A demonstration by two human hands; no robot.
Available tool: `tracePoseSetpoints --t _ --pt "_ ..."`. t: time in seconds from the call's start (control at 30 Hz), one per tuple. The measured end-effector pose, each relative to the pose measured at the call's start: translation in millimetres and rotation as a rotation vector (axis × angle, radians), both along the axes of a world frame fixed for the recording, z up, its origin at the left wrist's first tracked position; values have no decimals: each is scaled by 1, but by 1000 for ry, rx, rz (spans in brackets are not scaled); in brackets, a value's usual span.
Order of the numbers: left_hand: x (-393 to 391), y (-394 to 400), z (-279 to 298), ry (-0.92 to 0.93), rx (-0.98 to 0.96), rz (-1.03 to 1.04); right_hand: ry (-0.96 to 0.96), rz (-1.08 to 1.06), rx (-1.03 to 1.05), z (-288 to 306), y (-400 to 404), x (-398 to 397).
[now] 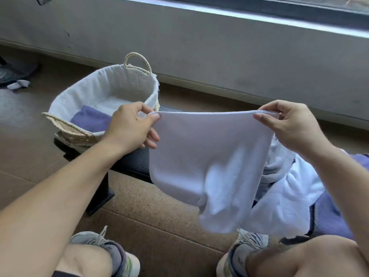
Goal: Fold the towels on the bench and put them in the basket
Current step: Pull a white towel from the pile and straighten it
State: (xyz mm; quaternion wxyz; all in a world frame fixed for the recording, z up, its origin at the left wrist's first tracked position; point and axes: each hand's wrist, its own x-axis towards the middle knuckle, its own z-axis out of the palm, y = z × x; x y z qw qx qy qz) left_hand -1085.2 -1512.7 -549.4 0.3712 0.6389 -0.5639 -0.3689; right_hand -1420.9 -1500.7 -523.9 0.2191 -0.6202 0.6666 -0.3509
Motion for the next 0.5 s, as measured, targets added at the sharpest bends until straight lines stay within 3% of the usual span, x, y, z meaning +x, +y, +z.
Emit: tracePoseSetpoints --t 0.13,0.27,0.4,0.5 --pt "-2 -5 -2 176 -108 12 2 -65 -106 1 -6 4" --pt "-1 -10 -2 289 -253 35 -284 -61 -129 5 -7 14" --pt "-4 -10 7 331 -373 84 -444 -40 -254 9 -7 24" --pt "-6 -9 9 414 -313 90 -369 -27 -310 5 -9 23"
